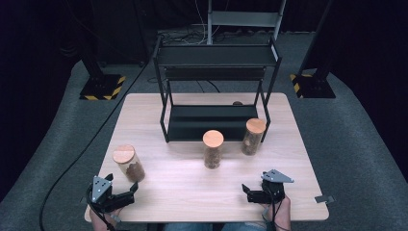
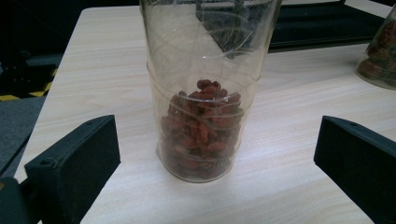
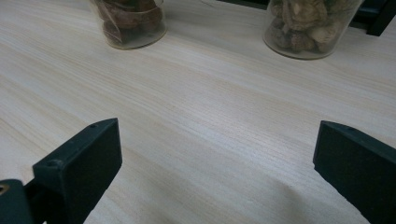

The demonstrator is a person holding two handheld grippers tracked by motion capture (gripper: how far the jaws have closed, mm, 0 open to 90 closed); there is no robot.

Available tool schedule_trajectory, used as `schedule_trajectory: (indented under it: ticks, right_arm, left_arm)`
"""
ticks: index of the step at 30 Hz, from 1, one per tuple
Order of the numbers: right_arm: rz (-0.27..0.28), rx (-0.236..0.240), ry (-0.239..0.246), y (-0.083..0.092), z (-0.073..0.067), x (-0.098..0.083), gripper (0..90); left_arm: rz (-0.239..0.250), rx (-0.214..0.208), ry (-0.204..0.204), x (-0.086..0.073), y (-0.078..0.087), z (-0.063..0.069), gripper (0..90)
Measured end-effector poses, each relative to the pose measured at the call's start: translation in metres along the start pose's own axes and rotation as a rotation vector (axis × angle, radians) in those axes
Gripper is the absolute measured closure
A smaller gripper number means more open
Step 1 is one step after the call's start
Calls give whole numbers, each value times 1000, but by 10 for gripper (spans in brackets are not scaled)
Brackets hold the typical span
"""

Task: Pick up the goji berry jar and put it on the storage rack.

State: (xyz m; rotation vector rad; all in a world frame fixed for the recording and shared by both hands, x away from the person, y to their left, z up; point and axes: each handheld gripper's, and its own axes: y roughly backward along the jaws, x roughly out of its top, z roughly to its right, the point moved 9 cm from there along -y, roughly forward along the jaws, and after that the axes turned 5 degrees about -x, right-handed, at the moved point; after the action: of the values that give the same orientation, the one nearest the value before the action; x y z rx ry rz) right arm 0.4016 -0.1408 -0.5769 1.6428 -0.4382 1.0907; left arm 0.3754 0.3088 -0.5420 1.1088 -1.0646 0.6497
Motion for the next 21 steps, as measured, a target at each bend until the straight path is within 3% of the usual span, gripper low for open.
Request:
schedule_trajectory:
  ticks: [21]
  right_arm:
    - [-19,-4,8,-2,0,-1,4]
  left_arm:
    - [20,40,20,15,-30,-10,0]
